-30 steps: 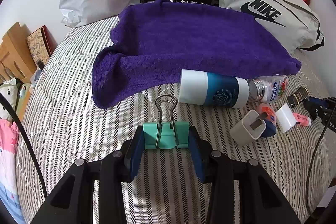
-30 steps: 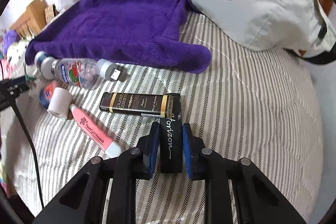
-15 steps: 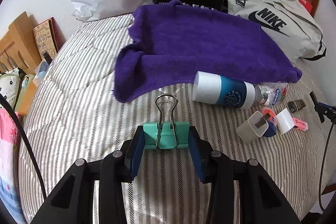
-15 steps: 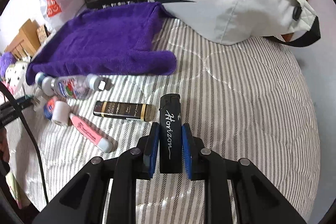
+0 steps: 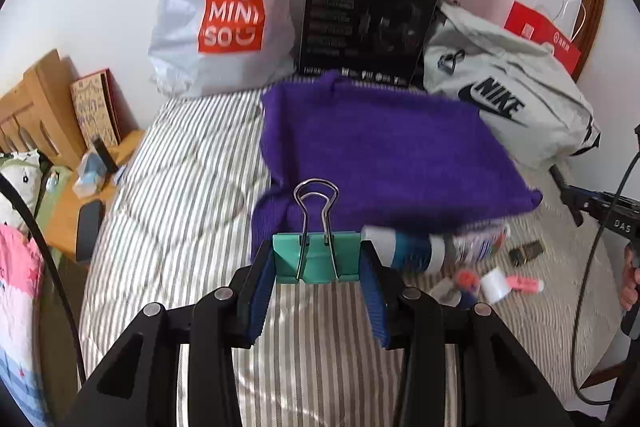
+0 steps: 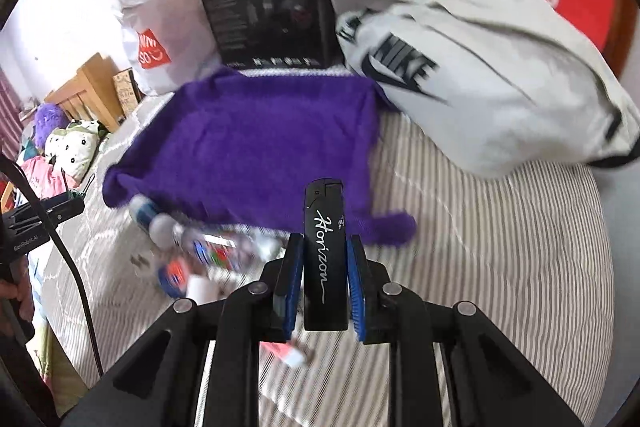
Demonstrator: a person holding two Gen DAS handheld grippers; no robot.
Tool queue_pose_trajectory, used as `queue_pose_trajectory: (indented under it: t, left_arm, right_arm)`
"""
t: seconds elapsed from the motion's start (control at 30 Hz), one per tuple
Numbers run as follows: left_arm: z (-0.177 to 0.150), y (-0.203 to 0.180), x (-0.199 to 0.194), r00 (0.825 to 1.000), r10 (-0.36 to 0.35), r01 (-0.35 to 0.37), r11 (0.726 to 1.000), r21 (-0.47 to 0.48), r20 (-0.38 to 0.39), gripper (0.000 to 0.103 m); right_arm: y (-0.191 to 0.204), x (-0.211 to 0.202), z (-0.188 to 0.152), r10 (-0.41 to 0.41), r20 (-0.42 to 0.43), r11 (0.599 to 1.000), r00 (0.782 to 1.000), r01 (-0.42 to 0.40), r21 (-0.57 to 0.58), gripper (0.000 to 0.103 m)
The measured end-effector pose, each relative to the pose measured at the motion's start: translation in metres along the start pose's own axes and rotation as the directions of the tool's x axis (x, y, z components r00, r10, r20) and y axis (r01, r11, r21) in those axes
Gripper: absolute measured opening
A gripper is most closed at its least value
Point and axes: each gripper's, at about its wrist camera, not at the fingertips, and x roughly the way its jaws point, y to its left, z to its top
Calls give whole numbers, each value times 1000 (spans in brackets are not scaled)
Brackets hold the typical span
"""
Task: Organize rigid objects
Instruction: 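Lower the clip onto the purple towel with the left tool while the right tool sets the case beside it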
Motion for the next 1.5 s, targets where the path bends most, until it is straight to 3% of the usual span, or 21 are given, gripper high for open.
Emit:
queue_pose_trajectory:
  t: [0.3,0.7,1.17,1.5]
  left_arm:
    - [49,-9,21,999,-32,32,999,29,14,39]
    - [99,-30,105,996,-80,82,995,52,-45,39]
    - [131,-37,184,986,-92,97,995,31,-138,39]
    - [133,-40,206,981,-50,59,997,46,-188,39]
  right_arm:
    - [7,20,38,28,4,999,1000,-28,-23,21]
    - [-2,85,87,47,-45,999,998,-48,-12,21]
    - [-4,175,123,23,-158,999,987,-27,-21,21]
    - [1,187,127,-4,-174,997,985,-9,-74,22]
